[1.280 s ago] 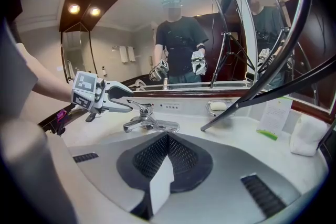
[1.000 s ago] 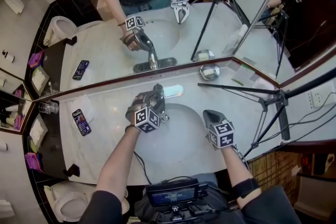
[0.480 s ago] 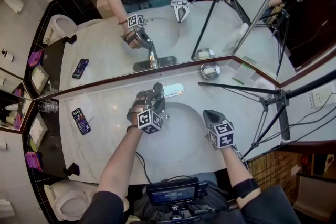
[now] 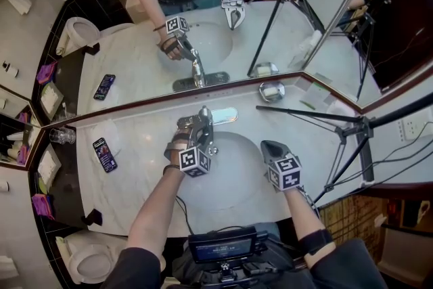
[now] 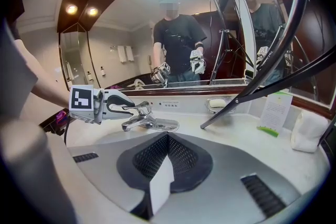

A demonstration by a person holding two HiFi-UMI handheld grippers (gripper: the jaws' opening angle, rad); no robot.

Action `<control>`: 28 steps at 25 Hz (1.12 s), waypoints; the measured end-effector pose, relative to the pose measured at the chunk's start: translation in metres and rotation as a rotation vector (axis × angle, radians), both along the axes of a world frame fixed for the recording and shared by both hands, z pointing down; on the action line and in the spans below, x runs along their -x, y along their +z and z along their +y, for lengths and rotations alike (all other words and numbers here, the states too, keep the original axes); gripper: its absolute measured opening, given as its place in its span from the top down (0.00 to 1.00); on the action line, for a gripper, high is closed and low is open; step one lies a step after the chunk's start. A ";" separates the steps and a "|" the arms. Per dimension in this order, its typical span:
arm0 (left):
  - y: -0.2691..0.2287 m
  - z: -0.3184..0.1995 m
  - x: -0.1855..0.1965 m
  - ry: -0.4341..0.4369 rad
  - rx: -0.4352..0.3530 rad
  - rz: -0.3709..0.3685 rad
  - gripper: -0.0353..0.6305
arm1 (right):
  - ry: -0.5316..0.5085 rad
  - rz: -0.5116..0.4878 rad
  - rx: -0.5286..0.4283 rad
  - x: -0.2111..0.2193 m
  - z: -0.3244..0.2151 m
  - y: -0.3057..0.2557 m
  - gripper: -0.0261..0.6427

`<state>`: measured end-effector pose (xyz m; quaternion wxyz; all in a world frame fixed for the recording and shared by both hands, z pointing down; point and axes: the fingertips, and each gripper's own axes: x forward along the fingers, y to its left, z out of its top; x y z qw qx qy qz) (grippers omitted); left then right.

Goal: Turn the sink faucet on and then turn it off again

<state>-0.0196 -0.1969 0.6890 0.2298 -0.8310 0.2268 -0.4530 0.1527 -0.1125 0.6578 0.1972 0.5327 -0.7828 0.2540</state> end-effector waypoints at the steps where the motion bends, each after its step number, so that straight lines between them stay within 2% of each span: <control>1: 0.001 0.001 0.000 -0.003 0.001 0.002 0.79 | -0.002 0.000 0.000 0.001 -0.001 0.000 0.93; 22: 0.010 0.008 0.003 0.004 -0.038 -0.040 0.79 | -0.005 -0.005 -0.002 0.002 0.000 0.000 0.93; 28: 0.013 0.012 0.003 -0.019 0.006 -0.015 0.77 | -0.009 -0.002 -0.010 0.002 0.001 -0.003 0.93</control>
